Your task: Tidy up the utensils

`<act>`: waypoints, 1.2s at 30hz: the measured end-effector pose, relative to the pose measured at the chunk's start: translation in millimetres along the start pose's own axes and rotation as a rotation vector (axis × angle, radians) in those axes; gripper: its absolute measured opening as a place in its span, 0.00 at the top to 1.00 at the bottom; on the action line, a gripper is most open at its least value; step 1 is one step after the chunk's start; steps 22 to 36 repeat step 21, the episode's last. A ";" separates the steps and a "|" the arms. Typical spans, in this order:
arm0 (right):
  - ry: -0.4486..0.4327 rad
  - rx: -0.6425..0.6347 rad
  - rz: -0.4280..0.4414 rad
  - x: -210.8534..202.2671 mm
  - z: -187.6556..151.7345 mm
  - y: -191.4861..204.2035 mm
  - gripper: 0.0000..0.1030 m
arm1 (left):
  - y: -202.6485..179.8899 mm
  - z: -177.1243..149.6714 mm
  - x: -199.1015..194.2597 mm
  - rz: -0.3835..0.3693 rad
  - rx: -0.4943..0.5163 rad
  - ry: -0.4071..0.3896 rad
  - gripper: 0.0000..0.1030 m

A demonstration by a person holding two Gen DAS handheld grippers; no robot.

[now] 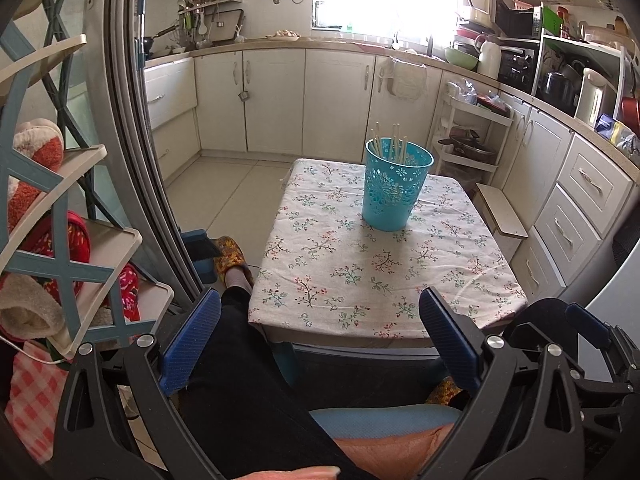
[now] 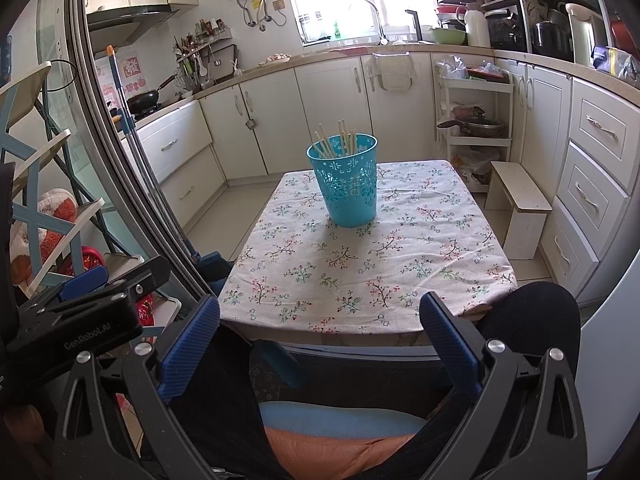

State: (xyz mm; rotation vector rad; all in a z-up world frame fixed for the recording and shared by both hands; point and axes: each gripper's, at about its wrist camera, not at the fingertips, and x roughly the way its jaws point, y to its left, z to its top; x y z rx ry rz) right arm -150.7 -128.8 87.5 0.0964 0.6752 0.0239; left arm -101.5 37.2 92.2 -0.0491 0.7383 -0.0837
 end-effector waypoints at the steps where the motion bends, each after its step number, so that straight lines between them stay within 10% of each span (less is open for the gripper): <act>1: 0.004 0.002 0.001 0.9 -0.3 -0.2 0.07 | 1.6 -1.7 1.5 -0.012 -0.004 0.008 0.07; 21: 0.151 0.134 -0.098 100.4 24.9 -60.3 0.07 | 5.4 12.9 24.1 0.035 0.046 0.007 0.07; 36: 0.151 0.134 -0.098 100.4 24.9 -60.3 0.07 | 5.4 12.9 24.1 0.035 0.046 0.007 0.07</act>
